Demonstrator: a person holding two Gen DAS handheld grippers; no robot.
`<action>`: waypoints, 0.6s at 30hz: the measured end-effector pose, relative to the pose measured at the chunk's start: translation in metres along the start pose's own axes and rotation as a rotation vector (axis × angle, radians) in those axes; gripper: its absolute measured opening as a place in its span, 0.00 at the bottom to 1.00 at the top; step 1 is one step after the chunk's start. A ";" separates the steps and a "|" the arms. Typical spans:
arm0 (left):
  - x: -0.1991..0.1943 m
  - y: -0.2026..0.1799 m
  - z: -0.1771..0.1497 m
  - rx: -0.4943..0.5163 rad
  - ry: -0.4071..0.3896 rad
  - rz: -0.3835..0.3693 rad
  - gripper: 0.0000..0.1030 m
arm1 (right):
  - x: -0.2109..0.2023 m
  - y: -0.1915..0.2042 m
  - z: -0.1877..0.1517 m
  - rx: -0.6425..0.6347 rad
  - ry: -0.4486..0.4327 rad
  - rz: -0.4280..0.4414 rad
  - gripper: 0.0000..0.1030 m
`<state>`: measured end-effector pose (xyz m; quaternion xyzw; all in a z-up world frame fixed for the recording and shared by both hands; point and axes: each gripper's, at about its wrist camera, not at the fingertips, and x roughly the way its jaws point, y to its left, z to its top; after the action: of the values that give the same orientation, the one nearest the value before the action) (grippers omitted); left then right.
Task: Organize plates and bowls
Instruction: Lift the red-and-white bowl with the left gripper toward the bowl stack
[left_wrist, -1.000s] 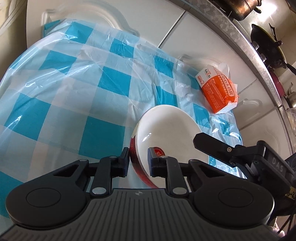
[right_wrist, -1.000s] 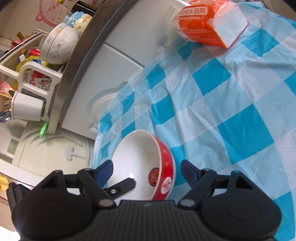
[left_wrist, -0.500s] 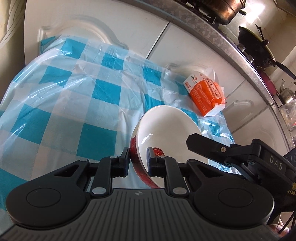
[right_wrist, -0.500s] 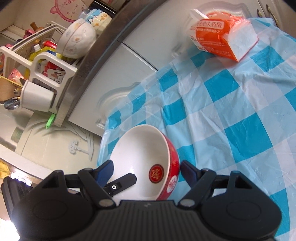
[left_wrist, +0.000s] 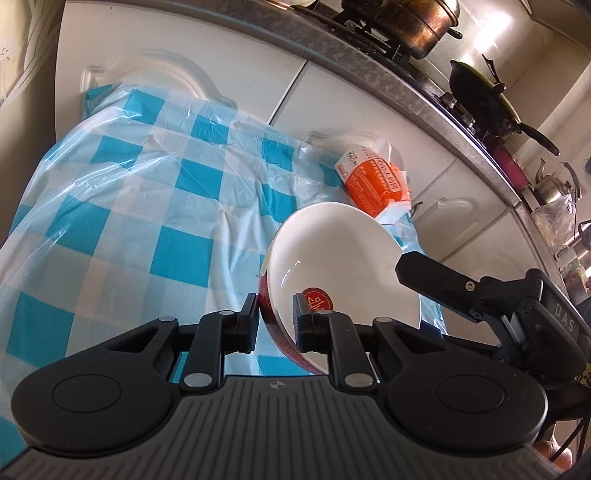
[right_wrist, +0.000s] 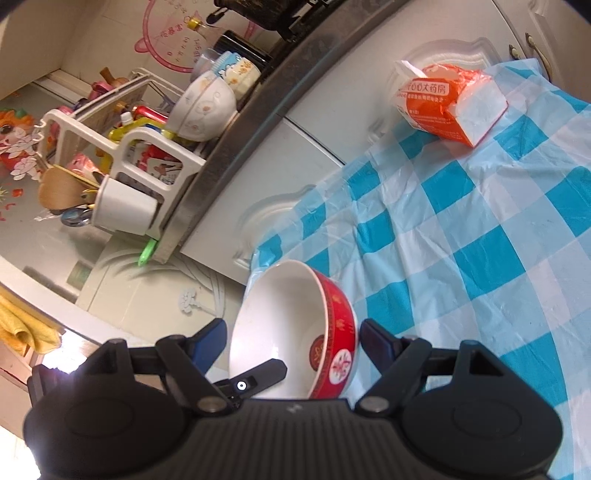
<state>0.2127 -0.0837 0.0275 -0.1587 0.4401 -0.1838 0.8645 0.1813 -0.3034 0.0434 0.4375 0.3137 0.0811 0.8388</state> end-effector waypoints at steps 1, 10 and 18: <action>-0.003 -0.002 -0.002 0.001 -0.003 -0.003 0.16 | -0.005 0.001 -0.002 0.001 -0.005 0.005 0.77; -0.039 -0.023 -0.028 0.022 -0.016 -0.046 0.16 | -0.052 0.005 -0.024 0.013 -0.045 0.036 0.77; -0.059 -0.045 -0.054 0.044 -0.002 -0.103 0.17 | -0.099 -0.001 -0.046 0.020 -0.094 0.032 0.77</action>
<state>0.1281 -0.1023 0.0585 -0.1622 0.4265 -0.2375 0.8576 0.0755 -0.3132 0.0689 0.4540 0.2675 0.0707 0.8469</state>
